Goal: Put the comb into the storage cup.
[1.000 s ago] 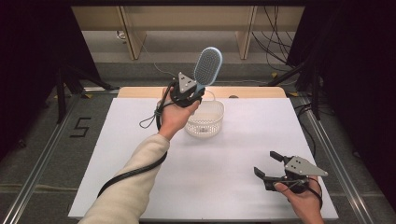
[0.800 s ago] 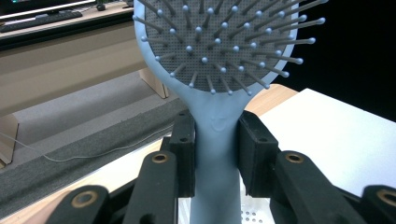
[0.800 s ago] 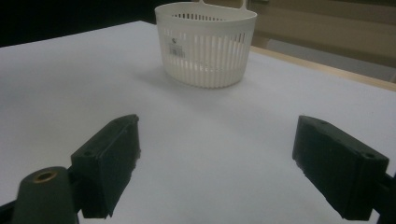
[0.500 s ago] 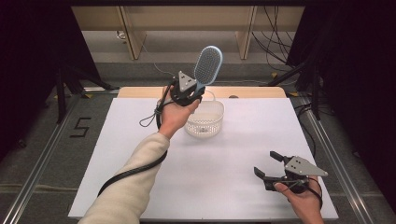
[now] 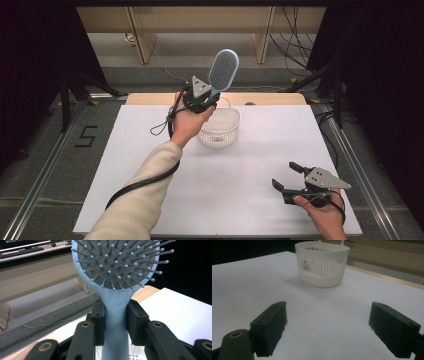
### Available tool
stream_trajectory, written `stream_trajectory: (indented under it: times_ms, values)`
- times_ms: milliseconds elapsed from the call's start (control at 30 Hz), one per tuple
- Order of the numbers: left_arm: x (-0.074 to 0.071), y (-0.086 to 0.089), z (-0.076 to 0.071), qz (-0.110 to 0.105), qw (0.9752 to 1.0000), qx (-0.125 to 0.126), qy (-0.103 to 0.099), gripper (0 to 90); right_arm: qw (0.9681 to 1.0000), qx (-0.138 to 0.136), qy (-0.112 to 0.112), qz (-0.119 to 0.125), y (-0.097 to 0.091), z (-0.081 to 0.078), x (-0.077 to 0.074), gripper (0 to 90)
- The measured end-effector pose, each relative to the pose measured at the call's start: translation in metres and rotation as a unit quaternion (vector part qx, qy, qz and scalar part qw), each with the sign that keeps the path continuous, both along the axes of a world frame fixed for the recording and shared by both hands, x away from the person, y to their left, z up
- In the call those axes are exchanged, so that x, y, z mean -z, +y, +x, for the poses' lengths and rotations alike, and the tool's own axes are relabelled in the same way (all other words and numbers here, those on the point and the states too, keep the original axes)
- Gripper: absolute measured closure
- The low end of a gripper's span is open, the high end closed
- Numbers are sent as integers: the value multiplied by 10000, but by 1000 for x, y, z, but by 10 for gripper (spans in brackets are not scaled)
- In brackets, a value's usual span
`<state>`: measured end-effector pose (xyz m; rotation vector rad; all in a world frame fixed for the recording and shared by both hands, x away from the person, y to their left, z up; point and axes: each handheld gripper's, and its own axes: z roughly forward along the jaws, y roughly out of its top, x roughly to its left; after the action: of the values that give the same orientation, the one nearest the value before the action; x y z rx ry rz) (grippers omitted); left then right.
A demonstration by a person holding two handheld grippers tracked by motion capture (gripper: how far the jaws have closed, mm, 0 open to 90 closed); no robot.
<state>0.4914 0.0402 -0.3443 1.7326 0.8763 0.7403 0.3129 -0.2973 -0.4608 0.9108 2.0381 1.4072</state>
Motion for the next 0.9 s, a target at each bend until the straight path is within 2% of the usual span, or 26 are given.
stream_trajectory:
  times_ms: [900]
  values:
    - [4, -4, 4, 14, 10000, 25, -1, 696, 10000, 21, -95, 0, 0, 0, 0, 153]
